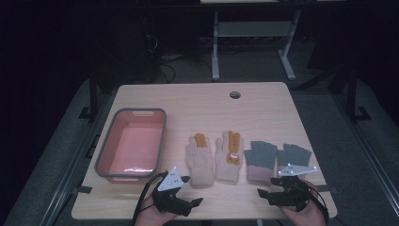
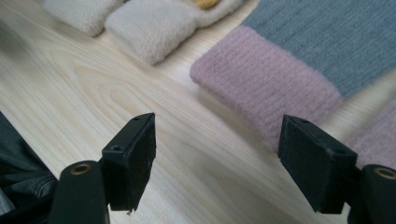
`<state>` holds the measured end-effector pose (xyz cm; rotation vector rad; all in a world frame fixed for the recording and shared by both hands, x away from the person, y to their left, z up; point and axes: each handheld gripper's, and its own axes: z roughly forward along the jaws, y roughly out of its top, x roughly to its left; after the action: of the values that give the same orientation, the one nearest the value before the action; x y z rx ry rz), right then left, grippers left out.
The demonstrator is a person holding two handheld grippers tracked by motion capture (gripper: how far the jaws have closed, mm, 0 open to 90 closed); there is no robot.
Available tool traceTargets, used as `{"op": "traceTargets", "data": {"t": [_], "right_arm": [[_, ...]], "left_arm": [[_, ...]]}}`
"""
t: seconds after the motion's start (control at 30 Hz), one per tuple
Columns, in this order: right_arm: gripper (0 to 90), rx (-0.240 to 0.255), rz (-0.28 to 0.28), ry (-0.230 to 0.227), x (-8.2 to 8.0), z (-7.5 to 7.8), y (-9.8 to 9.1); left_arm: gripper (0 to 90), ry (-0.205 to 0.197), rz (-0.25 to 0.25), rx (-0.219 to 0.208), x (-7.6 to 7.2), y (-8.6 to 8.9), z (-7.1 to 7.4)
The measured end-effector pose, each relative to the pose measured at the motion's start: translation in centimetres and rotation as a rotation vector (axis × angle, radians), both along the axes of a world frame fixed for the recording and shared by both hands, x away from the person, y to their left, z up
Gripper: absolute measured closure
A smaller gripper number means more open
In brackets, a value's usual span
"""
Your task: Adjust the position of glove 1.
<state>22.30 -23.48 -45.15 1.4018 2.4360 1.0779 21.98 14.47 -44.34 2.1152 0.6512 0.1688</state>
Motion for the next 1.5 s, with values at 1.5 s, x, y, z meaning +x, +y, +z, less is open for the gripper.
{"op": "traceTargets", "data": {"t": [1.5], "right_arm": [[27.6,-0.085,0.142,-0.024,5.3,5.4,5.1]], "left_arm": [[16.8,-0.01,0.025,-0.004,0.2,0.6,0.2]]}}
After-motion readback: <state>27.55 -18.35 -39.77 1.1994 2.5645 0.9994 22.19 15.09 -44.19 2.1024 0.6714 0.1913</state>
